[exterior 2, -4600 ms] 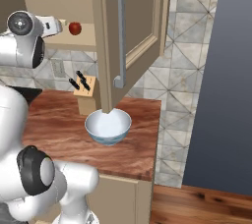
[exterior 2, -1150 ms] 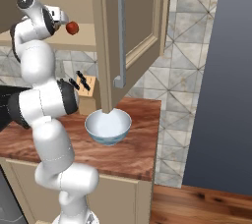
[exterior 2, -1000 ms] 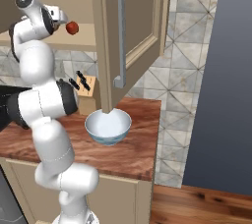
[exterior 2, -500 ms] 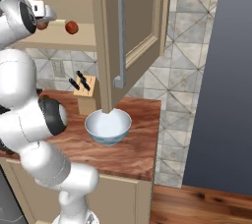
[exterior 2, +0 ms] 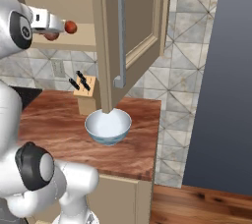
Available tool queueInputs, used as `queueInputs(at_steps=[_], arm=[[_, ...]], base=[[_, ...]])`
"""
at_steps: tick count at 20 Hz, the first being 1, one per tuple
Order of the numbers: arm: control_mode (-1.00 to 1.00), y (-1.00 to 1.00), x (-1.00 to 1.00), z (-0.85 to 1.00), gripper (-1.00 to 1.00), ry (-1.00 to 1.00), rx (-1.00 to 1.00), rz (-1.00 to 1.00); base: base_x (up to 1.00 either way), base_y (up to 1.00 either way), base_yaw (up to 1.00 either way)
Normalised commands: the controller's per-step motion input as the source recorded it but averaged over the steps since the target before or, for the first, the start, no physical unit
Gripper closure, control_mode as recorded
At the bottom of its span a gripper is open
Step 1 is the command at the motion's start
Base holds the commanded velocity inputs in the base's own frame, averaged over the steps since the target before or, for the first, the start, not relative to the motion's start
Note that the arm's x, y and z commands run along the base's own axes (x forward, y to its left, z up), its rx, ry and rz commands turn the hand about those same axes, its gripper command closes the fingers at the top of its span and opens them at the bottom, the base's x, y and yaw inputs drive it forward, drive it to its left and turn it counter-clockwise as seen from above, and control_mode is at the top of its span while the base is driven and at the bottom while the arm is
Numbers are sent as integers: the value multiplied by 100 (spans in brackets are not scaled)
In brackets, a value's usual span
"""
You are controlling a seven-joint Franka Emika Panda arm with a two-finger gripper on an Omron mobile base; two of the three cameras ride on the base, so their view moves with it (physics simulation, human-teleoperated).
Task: Open the cabinet. Pick the apple and peach from the cabinet and place them into the bowl. Then close the cabinet.
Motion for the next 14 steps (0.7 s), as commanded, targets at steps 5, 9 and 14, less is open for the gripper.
queueInputs(at_steps=[5, 9, 14], arm=[[-100, -100, -100, -52, 100, 12, -4, -17], [-100, -85, -66, -89, 100, 21, -10, -5], [-100, -68, -7, -83, 100, 21, 0, 0]], base=[[0, 0, 0], [0, 0, 0], [0, 0, 0]])
